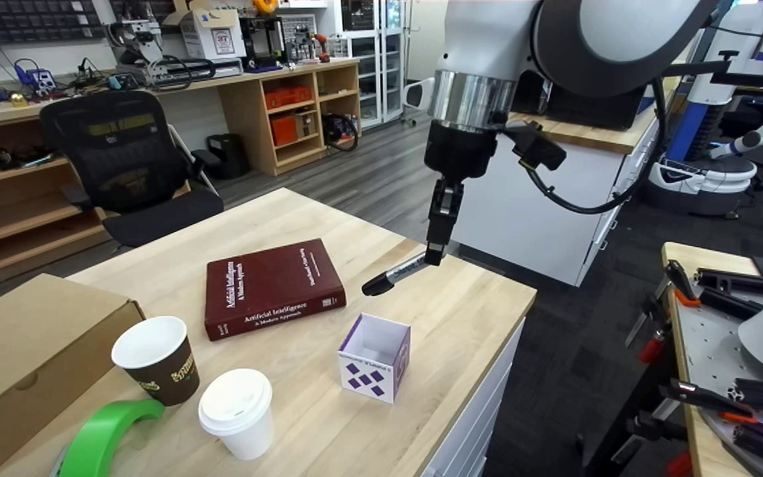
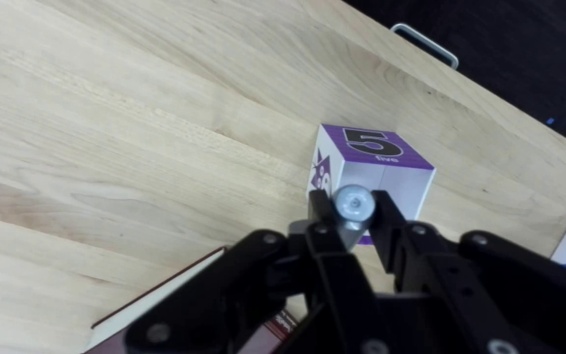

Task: Put the marker in the box on the table

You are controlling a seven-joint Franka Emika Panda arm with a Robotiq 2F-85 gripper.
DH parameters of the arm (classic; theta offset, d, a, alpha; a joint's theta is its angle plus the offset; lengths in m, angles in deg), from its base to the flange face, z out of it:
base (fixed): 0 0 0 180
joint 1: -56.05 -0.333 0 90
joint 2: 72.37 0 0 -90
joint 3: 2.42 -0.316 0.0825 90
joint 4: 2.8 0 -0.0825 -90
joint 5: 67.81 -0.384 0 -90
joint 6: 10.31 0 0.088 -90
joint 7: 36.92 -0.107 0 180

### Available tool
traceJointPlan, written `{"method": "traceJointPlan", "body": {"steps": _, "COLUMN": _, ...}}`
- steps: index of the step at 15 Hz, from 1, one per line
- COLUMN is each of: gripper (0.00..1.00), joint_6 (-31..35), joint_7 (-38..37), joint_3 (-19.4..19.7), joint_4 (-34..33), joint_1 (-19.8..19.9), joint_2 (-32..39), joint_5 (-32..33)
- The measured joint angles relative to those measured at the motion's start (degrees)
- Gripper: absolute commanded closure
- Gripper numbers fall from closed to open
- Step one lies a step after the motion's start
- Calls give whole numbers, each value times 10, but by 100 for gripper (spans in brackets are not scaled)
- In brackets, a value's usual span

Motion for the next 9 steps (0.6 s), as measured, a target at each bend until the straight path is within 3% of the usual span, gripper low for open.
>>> {"method": "traceJointPlan", "body": {"steps": 9, "gripper": 94, "joint_6": 2, "joint_7": -115, "joint_3": 48, "joint_4": 14, "joint_1": 7, "joint_2": 30, "joint_5": 53}}
